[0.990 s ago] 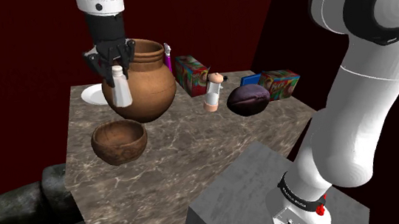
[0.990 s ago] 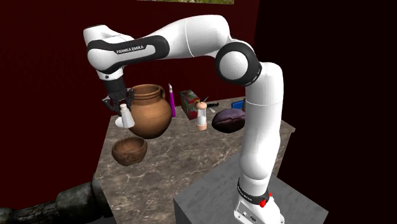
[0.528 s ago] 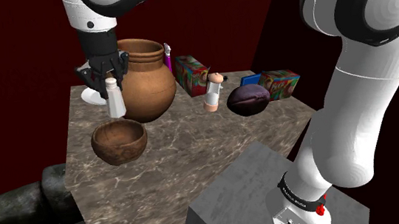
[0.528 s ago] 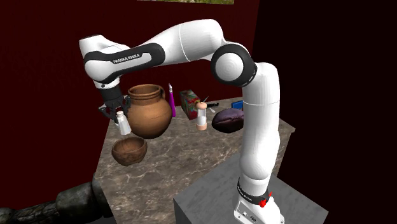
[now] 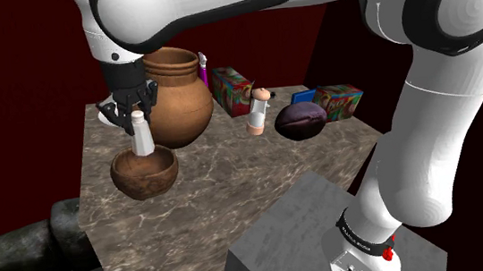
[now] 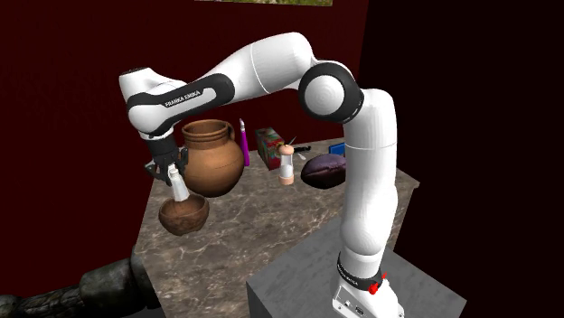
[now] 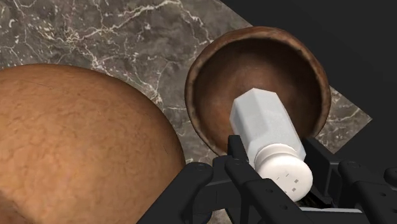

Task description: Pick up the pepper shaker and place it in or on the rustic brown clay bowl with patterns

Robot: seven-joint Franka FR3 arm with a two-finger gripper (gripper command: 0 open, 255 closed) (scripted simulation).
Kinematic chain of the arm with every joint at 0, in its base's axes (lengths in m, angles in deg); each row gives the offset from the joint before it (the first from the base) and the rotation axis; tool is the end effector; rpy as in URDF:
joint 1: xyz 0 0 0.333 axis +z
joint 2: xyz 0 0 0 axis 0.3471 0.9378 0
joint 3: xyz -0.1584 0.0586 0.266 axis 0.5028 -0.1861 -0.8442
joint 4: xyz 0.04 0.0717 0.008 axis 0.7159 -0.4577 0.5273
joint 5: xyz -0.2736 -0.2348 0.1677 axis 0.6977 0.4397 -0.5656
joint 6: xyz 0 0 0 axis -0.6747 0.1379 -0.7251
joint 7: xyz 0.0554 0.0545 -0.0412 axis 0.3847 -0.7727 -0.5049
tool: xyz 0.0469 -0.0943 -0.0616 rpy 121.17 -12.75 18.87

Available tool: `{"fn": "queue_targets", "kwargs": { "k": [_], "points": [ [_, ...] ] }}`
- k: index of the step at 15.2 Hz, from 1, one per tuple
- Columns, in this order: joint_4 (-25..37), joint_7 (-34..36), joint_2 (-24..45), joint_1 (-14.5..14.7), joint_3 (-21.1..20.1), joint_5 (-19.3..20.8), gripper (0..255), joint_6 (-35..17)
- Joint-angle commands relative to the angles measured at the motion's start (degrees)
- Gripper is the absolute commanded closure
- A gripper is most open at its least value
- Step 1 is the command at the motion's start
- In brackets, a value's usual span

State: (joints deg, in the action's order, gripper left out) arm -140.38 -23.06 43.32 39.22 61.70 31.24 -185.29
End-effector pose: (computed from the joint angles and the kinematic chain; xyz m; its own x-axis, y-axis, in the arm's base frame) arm 0.5098 0.3499 0.4551 0.9660 0.2579 0.0178 0.2550 -0.9618 0.0991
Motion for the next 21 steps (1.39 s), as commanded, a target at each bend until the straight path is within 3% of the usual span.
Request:
{"fn": "queue_targets", "kwargs": {
  "k": [1,11,12,17,21],
  "points": [
    [-1.2,0.3,0.4,0.0,0.0,0.2,255,-1.6],
    [-2.3,0.5,0.7,0.0,0.1,0.4,255,-2.9],
    [-2.3,0.5,0.7,0.0,0.1,0.4,0,-2.9],
    [-2.3,0.5,0.7,0.0,0.1,0.4,0,-2.9],
    [3.8,0.1,-0.2,0.4,-0.3,-0.2,0,4.0]
  ]
}}
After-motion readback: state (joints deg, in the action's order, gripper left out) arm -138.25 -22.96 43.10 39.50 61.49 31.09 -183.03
